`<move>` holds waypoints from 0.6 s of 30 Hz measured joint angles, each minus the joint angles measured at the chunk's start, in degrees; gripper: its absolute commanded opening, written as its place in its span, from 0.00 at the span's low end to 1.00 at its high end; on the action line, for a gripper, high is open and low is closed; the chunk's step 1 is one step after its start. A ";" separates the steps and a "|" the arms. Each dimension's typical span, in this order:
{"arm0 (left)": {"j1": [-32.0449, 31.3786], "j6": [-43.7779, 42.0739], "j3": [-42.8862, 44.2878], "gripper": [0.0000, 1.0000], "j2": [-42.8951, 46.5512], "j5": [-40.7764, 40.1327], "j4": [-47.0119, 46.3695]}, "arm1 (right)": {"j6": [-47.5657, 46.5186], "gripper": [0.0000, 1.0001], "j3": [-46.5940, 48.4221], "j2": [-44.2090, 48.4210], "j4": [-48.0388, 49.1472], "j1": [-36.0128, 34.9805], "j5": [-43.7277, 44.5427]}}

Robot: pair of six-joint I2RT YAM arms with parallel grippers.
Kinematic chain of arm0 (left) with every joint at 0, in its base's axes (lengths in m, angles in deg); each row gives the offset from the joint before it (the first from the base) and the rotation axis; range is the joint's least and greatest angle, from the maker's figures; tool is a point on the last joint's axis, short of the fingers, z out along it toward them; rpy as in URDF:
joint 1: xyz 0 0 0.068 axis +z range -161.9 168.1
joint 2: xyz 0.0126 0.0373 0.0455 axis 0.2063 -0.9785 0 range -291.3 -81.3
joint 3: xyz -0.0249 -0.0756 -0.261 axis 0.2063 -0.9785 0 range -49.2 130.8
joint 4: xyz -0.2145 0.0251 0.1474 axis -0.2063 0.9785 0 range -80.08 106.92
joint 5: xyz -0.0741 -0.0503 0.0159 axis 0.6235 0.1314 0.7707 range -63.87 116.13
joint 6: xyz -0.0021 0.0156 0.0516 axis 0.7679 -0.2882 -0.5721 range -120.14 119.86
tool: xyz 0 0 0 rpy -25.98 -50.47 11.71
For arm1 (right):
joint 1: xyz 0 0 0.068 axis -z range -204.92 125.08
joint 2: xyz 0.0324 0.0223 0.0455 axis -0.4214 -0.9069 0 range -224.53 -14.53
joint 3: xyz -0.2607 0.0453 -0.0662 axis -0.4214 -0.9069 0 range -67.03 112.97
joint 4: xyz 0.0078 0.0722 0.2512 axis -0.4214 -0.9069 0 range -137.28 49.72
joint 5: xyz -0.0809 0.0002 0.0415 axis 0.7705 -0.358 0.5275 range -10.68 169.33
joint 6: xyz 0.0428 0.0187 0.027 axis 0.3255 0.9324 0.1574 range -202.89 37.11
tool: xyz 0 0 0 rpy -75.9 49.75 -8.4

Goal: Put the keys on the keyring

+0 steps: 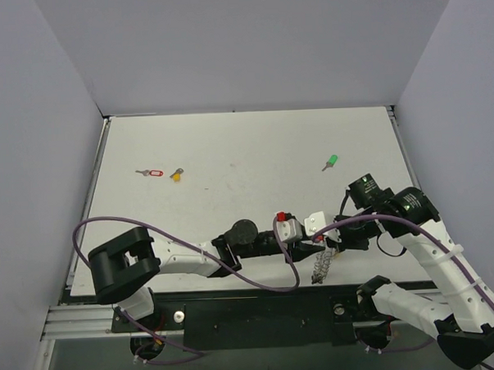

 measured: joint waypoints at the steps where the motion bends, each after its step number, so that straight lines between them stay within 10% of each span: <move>1: -0.04 -0.13 0.11 0.40 -0.35 -0.28 0.00 | 0.24 0.00 0.00 -0.02 0.11 0.04 -0.13; 18: -0.09 0.31 2.36 0.33 -4.02 1.14 -2.38 | 1.68 0.00 0.02 -0.87 0.42 0.96 -1.44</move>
